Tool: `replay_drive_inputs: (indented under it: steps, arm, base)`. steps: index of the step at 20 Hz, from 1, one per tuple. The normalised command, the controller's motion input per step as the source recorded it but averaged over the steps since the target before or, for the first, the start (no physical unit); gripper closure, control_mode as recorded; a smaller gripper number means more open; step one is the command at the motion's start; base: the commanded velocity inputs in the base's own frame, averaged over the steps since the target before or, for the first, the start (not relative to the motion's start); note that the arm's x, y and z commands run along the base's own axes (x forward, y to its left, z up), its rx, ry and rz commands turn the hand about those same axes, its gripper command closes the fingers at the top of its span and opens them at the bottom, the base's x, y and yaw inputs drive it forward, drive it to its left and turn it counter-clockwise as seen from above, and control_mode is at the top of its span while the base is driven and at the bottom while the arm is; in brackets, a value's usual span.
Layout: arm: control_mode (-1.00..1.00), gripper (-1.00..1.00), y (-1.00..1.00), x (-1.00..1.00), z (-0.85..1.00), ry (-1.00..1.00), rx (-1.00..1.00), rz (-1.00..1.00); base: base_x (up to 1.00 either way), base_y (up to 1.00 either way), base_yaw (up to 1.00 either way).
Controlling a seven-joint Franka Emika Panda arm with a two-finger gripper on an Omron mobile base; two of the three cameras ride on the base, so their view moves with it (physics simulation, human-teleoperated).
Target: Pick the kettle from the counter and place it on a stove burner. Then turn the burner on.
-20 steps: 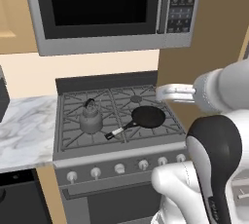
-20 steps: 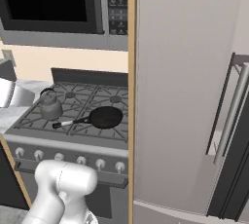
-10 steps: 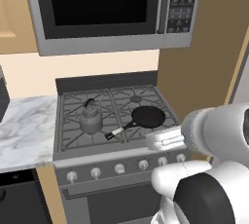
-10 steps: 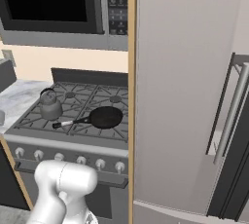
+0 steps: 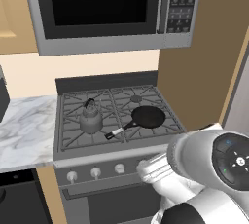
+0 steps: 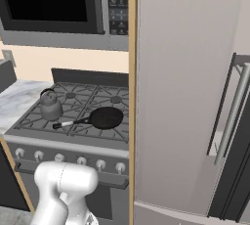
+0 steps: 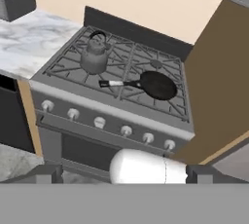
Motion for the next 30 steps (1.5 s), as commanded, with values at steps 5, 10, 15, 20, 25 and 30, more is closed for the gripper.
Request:
replay_drive_inputs:
  steps: [5,10,15,20,25,30]
  arm:
    - [-1.00,-1.00,0.13,0.00,-0.64,0.28,-0.07,0.09]
    - [-1.00,-1.00,0.26,0.02,-0.76,0.38,0.00,0.06]
    - [-1.00,-1.00,0.31,0.00,-0.74,0.33,0.00,0.03]
    - [-1.00,-1.00,0.39,0.00,-0.78,0.23,0.09,0.01]
    - [-1.00,-1.00,0.33,0.00,-0.86,0.04,0.21,0.01]
    - [-1.00,-1.00,0.24,-0.08,-0.95,-0.12,0.32,0.01]
  base:
    - [0.00,0.00,0.00]
    - [0.00,0.00,0.00]
    - [0.00,0.00,0.00]
    - [0.00,0.00,0.00]
    - [0.00,0.00,0.00]
    - [0.00,0.00,0.00]
